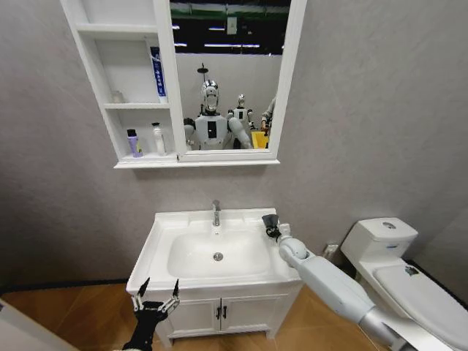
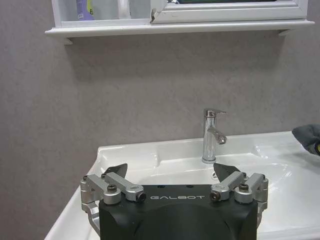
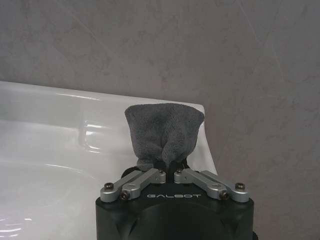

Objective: Move facial cleanser and shampoo from washbasin to cabinet, then wipe washbasin with towel.

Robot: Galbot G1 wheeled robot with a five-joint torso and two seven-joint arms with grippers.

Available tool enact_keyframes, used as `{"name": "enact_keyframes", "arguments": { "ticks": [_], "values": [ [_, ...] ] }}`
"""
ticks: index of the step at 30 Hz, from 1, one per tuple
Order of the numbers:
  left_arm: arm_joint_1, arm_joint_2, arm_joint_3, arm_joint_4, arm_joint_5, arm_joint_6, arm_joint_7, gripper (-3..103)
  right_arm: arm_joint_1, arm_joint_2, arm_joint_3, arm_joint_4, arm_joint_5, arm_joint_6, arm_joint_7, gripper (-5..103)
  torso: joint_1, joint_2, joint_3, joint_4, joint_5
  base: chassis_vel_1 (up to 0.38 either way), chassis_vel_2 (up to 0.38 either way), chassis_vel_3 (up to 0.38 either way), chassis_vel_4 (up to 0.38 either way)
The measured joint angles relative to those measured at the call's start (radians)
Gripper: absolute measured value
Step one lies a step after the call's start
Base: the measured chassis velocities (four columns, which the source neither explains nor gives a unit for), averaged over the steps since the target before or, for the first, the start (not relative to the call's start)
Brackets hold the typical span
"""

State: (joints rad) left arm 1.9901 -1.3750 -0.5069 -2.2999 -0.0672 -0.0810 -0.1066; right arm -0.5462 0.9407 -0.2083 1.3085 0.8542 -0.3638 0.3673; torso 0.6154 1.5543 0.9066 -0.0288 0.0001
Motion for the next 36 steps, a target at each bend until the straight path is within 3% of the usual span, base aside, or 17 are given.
{"name": "enact_keyframes", "arguments": {
  "ticks": [4,8,11,14,16,17,18,19,20,21,23,24,25,27,29,34,36],
  "values": [
    [0.006,-0.002,-0.006,-0.004,0.002,-0.001,0.001,94,0.029,-0.003,-0.006,-0.066,0.011,0.024,-0.092,7,0.0,0.0,0.0,0.0001,0.0,0.0,0.0,0.0,0.0],
    [0.011,-0.001,-0.018,-0.012,0.001,-0.002,0.001,94,0.049,0.005,-0.022,-0.135,0.051,0.08,-0.192,23,0.0,0.0,0.0,0.0,0.0,0.0,0.0,0.0,0.0],
    [0.012,0.0,-0.02,-0.014,0.0,-0.003,0.001,94,0.049,0.008,-0.022,-0.143,0.041,0.09,-0.204,28,0.0,0.0,0.0,0.0001,0.0,0.0,0.0,0.0,0.0],
    [0.014,0.002,-0.026,-0.015,-0.002,-0.003,0.0,94,0.047,0.016,-0.024,-0.175,-0.049,0.123,-0.225,44,0.0,0.0,0.0,0.0,-0.0002,0.0,0.0,0.0,0.0],
    [0.014,0.004,-0.029,-0.015,-0.005,-0.003,0.0,94,0.042,0.018,-0.023,-0.182,-0.085,0.142,-0.23,50,0.0,0.0,0.0,0.0,-0.0001,0.0,0.0,0.0,0.0],
    [0.014,0.004,-0.029,-0.015,-0.005,-0.003,0.0,94,0.042,0.018,-0.023,-0.182,-0.085,0.142,-0.23,50,0.0,0.0,0.0,0.0,-0.0001,0.0,0.0,0.0,0.0],
    [0.014,0.006,-0.031,-0.015,-0.008,-0.003,0.0,94,0.036,0.019,-0.022,-0.182,-0.094,0.153,-0.237,61,0.0,0.0,0.0,0.0,-0.0001,0.0,0.0,0.0,0.0],
    [0.014,0.008,-0.032,-0.016,-0.01,-0.003,0.0,94,0.031,0.018,-0.019,-0.182,-0.096,0.167,-0.248,61,0.0,0.0,0.0,0.0,-0.0002,0.0,0.0,0.0,0.0],
    [0.013,0.01,-0.033,-0.016,-0.012,-0.003,0.0,94,0.027,0.019,-0.019,-0.186,-0.101,0.199,-0.263,71,0.0,0.0,0.0,0.0,-0.0002,0.0,0.0,0.0,0.0],
    [0.013,0.01,-0.033,-0.016,-0.012,-0.003,0.0,94,0.027,0.019,-0.019,-0.186,-0.101,0.199,-0.263,71,0.0,0.0,0.0,0.0,-0.0002,0.0,0.0,0.0,0.0],
    [0.013,0.011,-0.035,-0.018,-0.014,-0.003,0.0,97,0.015,0.026,-0.009,-0.197,-0.16,0.284,-0.293,77,0.0,0.0,0.0,0.0,-0.0001,0.0,0.0,0.0,0.0],
    [0.013,0.011,-0.035,-0.018,-0.014,-0.003,0.0,97,0.015,0.026,-0.009,-0.197,-0.16,0.284,-0.293,77,0.0,0.0,0.0,0.0,-0.0001,0.0,0.0,0.0,0.0],
    [0.015,0.014,-0.035,-0.021,-0.015,-0.003,0.0,95,0.002,0.029,0.01,-0.196,-0.224,0.353,-0.306,83,0.0,0.0,0.0,0.0001,-0.0001,0.0,0.0,0.0,0.0],
    [0.016,0.024,-0.035,-0.026,-0.019,-0.003,0.0,93,-0.034,0.027,0.06,-0.142,-0.285,0.421,-0.301,93,0.0,0.0,0.0,0.0001,0.0002,0.0,0.0,0.0,0.0],
    [0.015,0.031,-0.036,-0.027,-0.022,-0.002,-0.001,94,-0.06,0.02,0.092,-0.094,-0.295,0.432,-0.289,97,0.0,0.0,0.0,0.0004,0.0,0.0,0.0,0.0,0.0],
    [0.008,0.055,-0.043,-0.038,-0.036,0.001,-0.004,94,-0.206,-0.03,0.224,0.113,-0.293,0.41,-0.206,100,0.0,0.0,0.0,0.0004,-0.0004,0.0,0.0,0.0,0.0],
    [-0.001,0.074,-0.056,-0.053,-0.055,0.005,-0.01,94,-0.401,-0.084,0.344,0.317,-0.263,0.376,-0.116,100,0.0,0.0,0.0,-0.0002,0.0002,0.0,0.0,0.0,0.0]
  ]
}}
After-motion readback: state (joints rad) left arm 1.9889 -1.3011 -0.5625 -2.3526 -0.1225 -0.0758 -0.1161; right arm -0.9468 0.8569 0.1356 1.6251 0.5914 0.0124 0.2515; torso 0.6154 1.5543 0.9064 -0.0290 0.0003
